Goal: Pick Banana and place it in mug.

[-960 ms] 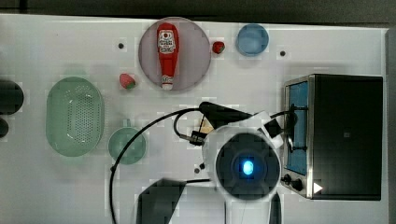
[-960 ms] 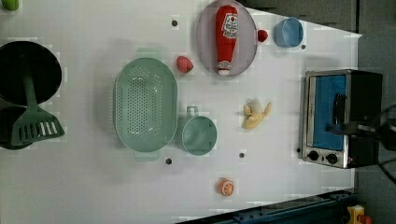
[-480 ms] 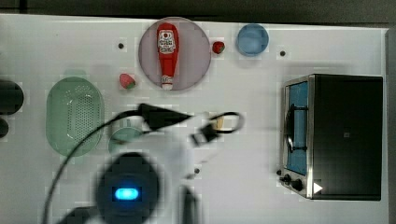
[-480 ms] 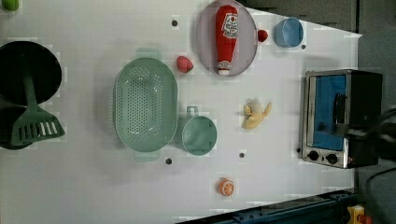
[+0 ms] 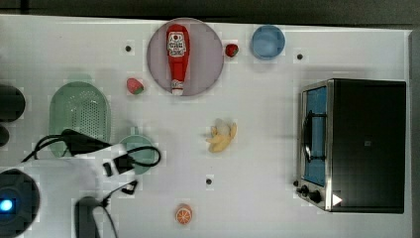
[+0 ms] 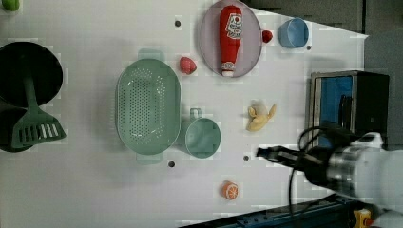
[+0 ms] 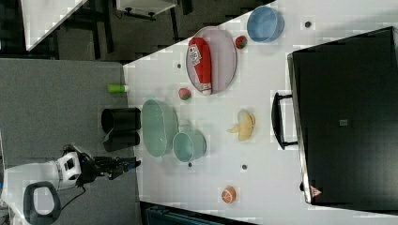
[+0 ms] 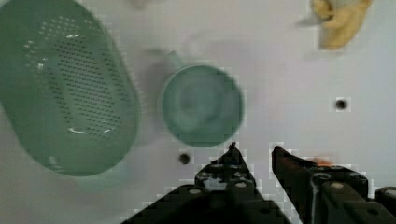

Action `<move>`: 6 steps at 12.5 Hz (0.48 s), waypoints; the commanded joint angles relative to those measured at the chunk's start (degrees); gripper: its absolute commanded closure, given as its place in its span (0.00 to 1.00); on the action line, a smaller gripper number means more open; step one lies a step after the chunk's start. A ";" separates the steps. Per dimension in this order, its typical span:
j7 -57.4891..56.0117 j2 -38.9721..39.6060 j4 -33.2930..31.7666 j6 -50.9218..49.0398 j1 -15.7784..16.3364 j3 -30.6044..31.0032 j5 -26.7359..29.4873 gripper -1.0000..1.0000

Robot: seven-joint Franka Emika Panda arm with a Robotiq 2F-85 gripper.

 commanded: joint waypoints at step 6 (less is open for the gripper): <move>11.84 14.29 -5.39 19.11 -0.97 3.23 0.50 0.73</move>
